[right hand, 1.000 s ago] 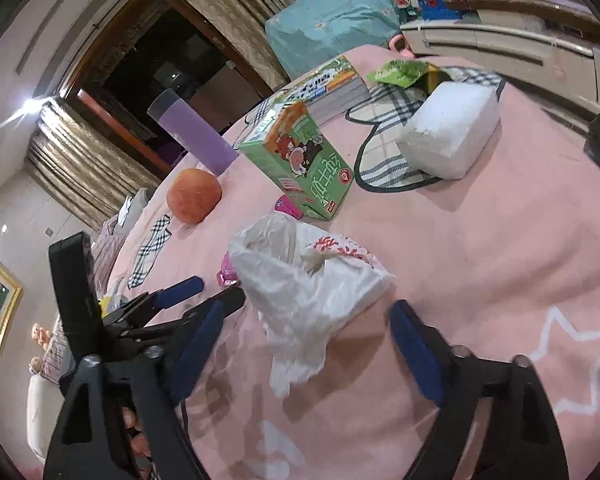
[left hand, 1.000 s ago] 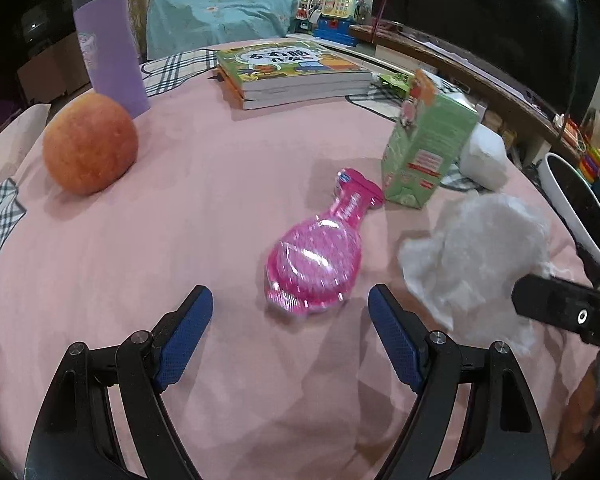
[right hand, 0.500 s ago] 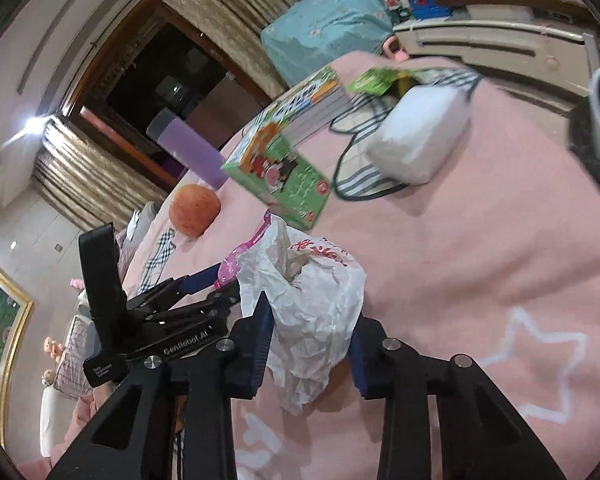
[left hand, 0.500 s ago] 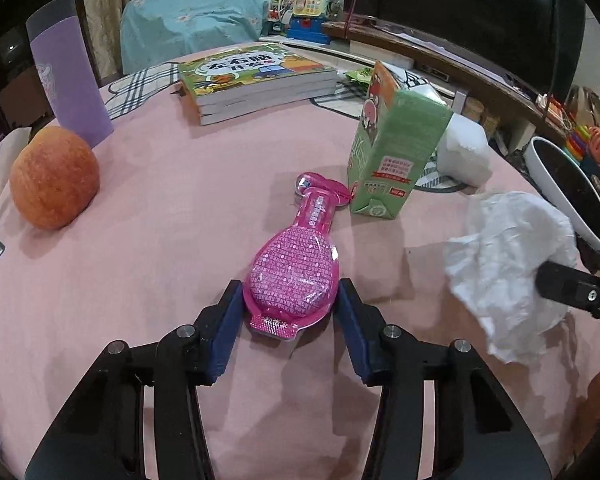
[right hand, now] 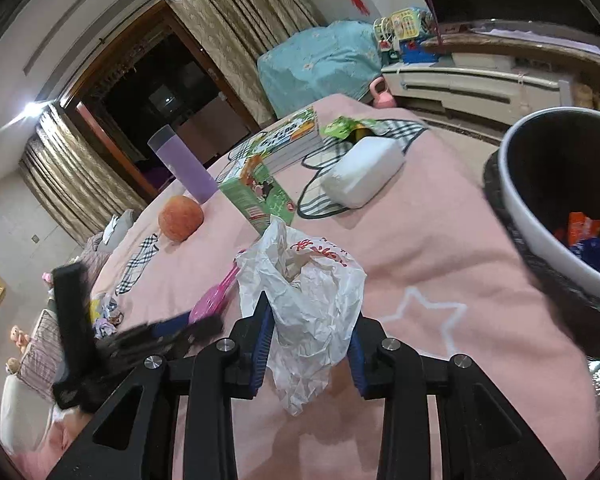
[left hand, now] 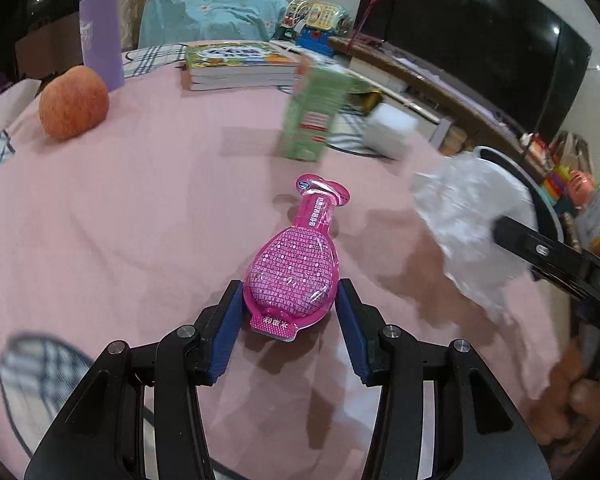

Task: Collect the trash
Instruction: 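Grasp the pink bottle-shaped packet with left tool while right tool grasps white plastic bag, then carry the pink packet and white bag over the trash bin with both tools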

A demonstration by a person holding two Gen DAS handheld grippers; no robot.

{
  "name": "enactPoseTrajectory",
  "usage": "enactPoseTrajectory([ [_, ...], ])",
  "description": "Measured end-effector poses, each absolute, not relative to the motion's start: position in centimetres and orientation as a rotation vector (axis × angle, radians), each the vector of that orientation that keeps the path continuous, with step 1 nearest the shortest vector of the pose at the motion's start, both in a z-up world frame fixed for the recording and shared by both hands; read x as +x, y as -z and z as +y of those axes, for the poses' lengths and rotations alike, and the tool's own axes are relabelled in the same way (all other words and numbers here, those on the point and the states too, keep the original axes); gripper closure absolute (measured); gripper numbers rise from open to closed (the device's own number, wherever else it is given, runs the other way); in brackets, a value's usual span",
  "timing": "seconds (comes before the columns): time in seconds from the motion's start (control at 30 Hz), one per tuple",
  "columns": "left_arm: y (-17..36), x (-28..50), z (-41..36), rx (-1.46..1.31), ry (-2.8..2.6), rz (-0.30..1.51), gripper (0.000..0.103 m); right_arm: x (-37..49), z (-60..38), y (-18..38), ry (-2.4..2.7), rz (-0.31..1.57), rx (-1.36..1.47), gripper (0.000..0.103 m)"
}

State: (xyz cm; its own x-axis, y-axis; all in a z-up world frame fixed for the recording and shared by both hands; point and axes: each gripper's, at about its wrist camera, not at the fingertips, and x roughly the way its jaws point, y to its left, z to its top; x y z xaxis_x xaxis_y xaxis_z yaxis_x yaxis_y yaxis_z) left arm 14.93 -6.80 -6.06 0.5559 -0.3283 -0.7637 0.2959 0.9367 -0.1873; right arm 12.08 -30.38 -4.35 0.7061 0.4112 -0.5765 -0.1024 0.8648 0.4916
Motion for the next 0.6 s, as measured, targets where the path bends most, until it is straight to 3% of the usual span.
enactPoseTrajectory([
  [0.6, 3.4, 10.7, -15.5, 0.025, 0.479, 0.85, 0.057, 6.5, -37.4, 2.5, -0.142, 0.628, 0.422, 0.069],
])
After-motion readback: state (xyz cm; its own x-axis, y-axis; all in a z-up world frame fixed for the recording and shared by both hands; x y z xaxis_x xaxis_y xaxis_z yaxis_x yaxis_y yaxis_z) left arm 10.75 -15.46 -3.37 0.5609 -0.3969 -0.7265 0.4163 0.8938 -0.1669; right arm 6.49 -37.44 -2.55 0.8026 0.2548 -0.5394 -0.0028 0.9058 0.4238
